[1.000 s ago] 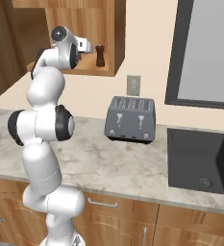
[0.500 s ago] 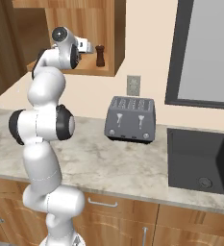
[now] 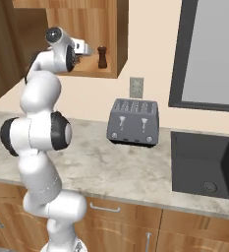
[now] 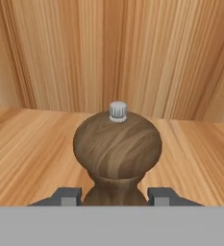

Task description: Take 2 condiments from the cabinet and move them on the counter near the stove.Make sure the condiments are lined up with each other, next to each other.

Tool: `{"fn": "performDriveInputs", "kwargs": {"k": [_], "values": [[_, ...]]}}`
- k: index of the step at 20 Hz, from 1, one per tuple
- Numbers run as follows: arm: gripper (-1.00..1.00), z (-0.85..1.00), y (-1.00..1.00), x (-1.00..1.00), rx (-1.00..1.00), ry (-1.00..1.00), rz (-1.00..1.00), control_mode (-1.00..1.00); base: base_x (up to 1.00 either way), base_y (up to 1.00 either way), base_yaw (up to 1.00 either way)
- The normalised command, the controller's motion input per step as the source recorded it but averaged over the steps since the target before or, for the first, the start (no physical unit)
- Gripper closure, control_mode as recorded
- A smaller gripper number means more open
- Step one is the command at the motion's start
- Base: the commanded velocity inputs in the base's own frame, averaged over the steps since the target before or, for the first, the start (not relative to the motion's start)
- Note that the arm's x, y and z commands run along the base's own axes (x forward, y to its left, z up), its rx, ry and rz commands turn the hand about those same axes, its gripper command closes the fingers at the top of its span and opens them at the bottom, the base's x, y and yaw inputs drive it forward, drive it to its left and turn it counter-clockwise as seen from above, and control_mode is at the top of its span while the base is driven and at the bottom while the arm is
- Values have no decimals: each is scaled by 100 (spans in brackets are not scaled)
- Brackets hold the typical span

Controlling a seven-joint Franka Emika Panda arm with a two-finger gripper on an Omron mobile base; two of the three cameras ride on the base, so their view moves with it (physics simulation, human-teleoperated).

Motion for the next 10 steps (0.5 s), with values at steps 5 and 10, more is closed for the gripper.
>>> {"fn": "performDriveInputs", "kwargs": {"k": [5, 10], "values": [[100, -3, -1, -100, 0, -12, 0, -100, 0, 0, 0], [100, 31, -16, -100, 1, -7, 0, -100, 0, 0, 0]]}}
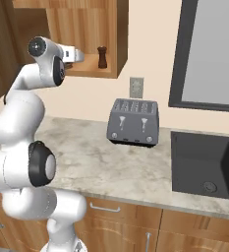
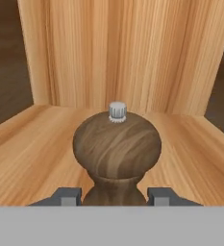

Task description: Take 2 condiments from the cabinet and move them on the counter near the stove.Make sure the condiments are lined up with each other, next to each other.

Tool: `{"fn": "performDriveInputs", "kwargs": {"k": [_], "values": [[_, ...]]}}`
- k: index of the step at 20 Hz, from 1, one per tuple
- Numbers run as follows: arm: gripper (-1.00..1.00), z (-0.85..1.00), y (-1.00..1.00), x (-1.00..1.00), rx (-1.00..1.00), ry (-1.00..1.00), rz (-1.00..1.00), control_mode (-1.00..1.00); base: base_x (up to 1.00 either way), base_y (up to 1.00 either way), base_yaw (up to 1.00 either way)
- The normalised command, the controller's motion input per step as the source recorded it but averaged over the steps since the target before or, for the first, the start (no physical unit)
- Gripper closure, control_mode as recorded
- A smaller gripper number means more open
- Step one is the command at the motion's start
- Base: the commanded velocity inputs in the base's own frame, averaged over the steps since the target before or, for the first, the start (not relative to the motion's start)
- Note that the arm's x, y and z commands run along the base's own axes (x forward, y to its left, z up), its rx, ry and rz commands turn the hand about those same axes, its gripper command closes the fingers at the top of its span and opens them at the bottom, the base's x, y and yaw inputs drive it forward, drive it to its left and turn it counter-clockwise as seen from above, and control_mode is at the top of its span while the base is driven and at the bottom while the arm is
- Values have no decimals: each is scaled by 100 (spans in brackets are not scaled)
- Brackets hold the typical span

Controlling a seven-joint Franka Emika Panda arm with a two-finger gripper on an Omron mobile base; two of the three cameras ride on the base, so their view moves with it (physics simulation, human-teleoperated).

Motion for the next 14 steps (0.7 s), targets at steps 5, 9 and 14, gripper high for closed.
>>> {"fn": "performDriveInputs", "kwargs": {"k": [5, 9, 14], "values": [[100, 50, -18, -100, 1, 1, 0, -100, 0, 0, 0], [100, 14, -9, -100, -1, 3, 0, -100, 0, 0, 0], [100, 0, -22, -100, -5, 3, 0, -100, 0, 0, 0]]}}
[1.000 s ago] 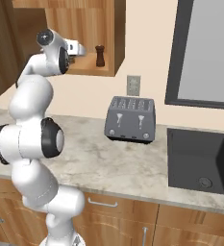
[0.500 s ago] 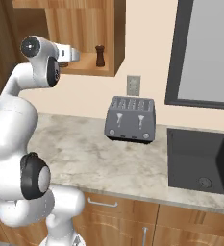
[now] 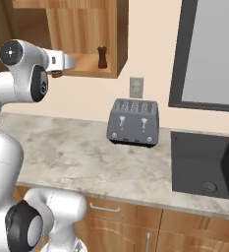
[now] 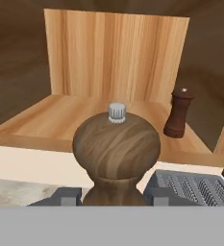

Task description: Take 2 condiments from the cabinet and move them on the counter near the stove.Make sure the condiments are lined up with each other, next to each other.

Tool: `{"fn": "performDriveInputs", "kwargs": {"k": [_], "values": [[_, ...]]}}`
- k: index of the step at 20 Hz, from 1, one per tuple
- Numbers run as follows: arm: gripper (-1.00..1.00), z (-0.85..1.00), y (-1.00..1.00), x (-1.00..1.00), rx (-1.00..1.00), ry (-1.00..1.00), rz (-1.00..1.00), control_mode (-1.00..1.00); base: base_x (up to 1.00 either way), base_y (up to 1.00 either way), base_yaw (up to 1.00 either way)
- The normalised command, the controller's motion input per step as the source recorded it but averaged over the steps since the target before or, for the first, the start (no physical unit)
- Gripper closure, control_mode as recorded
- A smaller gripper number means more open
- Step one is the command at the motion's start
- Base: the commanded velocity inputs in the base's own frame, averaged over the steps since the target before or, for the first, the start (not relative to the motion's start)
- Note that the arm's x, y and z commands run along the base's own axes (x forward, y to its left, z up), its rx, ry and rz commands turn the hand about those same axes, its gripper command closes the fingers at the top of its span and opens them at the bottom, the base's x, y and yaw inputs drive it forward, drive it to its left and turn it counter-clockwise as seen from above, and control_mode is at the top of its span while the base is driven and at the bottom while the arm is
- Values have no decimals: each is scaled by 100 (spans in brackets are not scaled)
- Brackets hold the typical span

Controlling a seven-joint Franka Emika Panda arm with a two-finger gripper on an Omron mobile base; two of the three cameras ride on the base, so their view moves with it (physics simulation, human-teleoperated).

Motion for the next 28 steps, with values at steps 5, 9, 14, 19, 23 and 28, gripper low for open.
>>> {"fn": "performDriveInputs", "kwargs": {"k": [5, 9, 14, 19, 23, 28], "values": [[100, -1, -29, -100, -1, 8, 0, -100, 0, 0, 0], [100, -16, -20, -100, 0, 8, 0, -100, 0, 0, 0], [100, -16, -7, -93, 0, 5, 0, -100, 0, 0, 0], [100, -1, -14, -51, 0, 0, 0, -100, 0, 0, 0], [100, 0, 0, 0, 0, 0, 0, -100, 0, 0, 0], [100, 0, 0, 0, 0, 0, 0, 100, -15, 0, 0]]}}
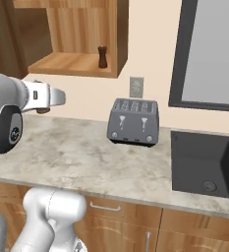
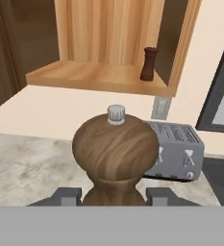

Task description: Take 2 condiments from the cabinet and move them on the counter near the stove.Make sure the condiments are lined up with each other, next to each other.

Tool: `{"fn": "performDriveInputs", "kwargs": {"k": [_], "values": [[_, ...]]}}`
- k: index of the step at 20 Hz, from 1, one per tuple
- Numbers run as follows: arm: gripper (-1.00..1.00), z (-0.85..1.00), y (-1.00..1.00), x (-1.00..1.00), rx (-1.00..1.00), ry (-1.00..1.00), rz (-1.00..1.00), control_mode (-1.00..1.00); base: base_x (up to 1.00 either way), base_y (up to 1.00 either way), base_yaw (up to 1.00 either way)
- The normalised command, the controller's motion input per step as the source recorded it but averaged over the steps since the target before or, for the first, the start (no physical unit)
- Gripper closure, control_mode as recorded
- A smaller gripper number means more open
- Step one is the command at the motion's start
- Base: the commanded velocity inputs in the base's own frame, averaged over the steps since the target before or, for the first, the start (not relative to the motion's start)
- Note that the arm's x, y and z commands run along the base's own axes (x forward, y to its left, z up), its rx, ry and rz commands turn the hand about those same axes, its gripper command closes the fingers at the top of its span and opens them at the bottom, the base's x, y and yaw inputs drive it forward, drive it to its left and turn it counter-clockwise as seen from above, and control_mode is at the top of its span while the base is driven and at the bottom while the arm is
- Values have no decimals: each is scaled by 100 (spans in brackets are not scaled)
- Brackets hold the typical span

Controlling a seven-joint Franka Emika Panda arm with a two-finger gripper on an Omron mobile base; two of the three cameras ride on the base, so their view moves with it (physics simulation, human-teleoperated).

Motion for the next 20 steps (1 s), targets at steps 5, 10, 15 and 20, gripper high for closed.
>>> {"fn": "performDriveInputs", "kwargs": {"k": [5, 10, 15, 20], "values": [[100, 0, 0, 0, 0, 0, 0, 100, -94, 0, 0], [100, 0, 0, 0, 0, 0, 0, 100, -100, 0, 3], [100, 0, 0, 0, 0, 0, 0, 100, -79, 20, 22], [100, 0, 0, 0, 0, 0, 0, 100, -35, 33, 59]]}}
